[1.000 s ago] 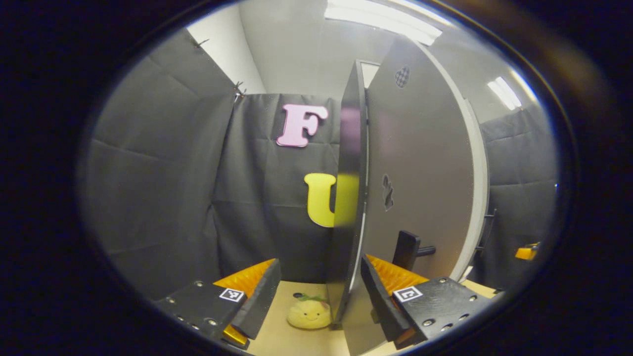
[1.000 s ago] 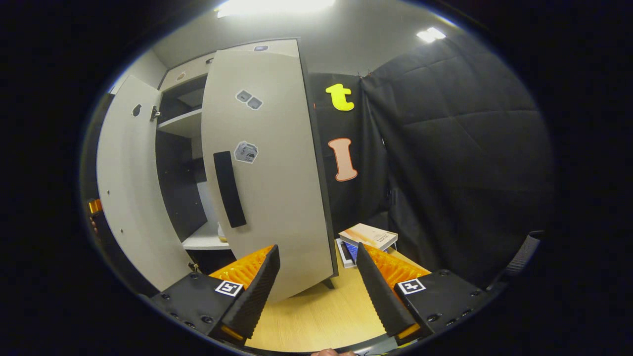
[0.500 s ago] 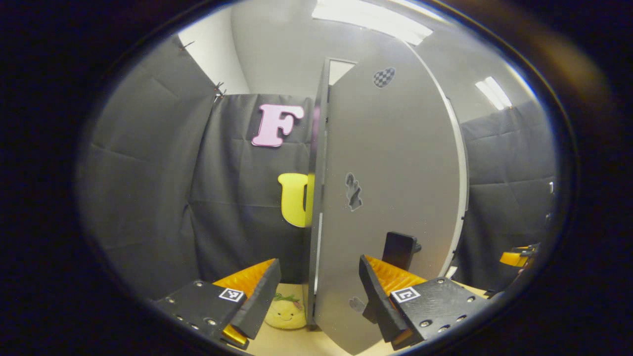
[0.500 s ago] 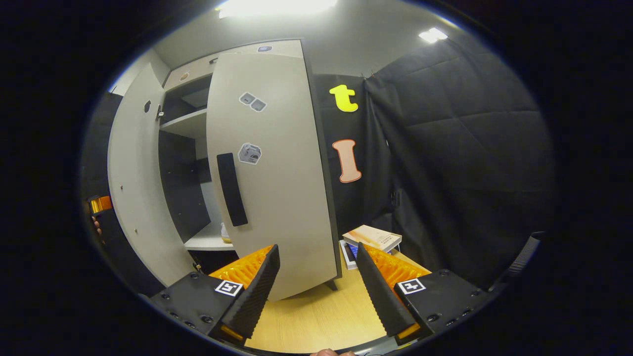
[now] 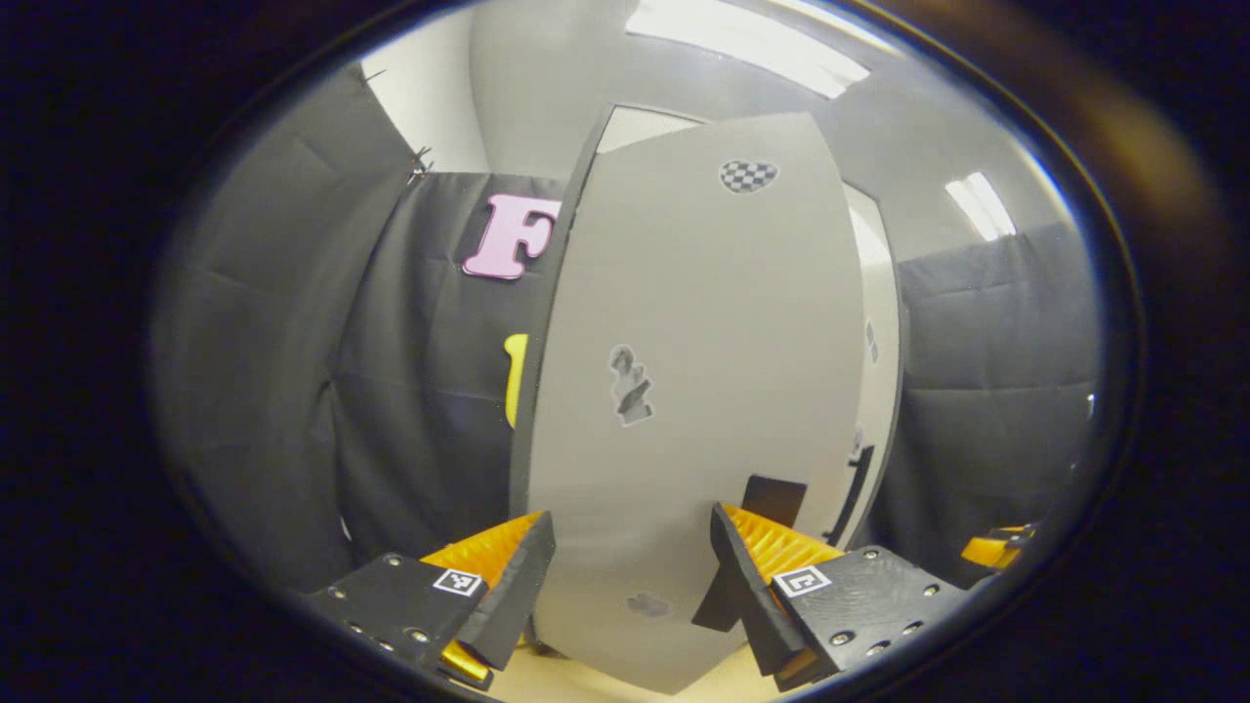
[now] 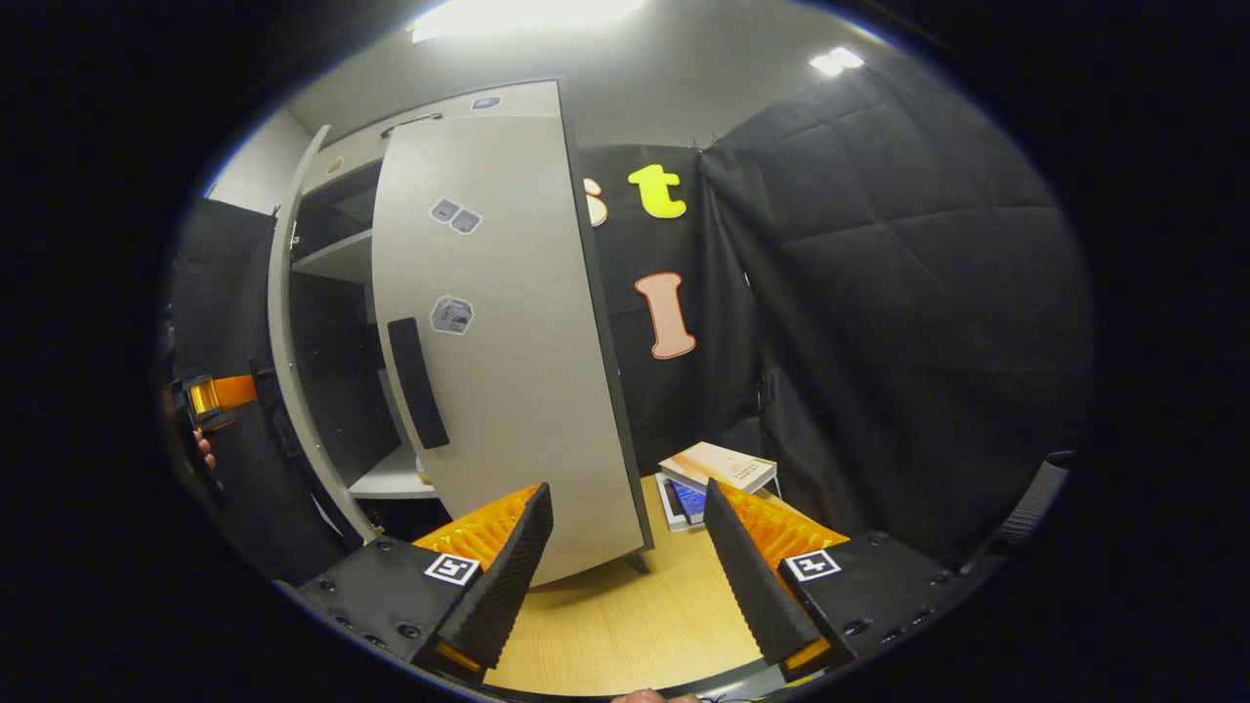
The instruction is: Grab one shoe with the right hand and put it into the shoe cabinet, grab the other shoe with the left hand and put it into the shoe cabinet; then close the right door with the right hand and the left door with the left hand.
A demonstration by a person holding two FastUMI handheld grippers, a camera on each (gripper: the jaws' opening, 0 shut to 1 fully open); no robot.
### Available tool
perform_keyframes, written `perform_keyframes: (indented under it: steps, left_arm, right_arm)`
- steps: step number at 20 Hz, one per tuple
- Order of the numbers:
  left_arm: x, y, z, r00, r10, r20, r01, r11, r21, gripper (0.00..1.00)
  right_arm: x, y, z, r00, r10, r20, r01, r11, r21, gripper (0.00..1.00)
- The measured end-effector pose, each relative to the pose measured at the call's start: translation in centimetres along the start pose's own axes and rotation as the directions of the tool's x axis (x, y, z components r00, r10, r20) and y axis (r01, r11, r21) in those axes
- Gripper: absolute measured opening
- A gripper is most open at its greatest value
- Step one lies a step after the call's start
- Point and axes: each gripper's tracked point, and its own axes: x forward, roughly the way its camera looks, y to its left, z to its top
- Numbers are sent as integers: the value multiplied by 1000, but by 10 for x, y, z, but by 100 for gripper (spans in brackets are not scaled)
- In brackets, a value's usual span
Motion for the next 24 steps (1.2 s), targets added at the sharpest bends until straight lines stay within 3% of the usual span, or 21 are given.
perform_keyframes:
  steps: [2, 5, 9, 21, 24]
  left_arm:
    - [1, -14, 3, 1000, -19, 4, 19, 1000, 10, 94]
    - [-7, -27, 2, 999, -34, 2, 34, 997, 70, 91]
    - [-29, -27, 0, 998, -60, -11, 61, 995, 78, 94]
    - [-97, 40, -29, 998, 51, 37, -55, 991, 126, 94]
    - [-113, 49, -41, 997, 76, 35, -79, 992, 94, 91]
  right_arm:
    - [-1, -5, 11, 1000, -8, 23, 8, 1000, -1, 98]
    - [-1, -6, 19, 999, -15, 51, 15, 1000, 9, 98]
    - [-4, 11, 18, 999, 1, 43, -1, 1000, 9, 98]
    - [-11, 106, 18, 986, 131, 100, -123, 989, -76, 98]
    - [-13, 125, 1, 982, 176, 63, -170, 982, -85, 97]
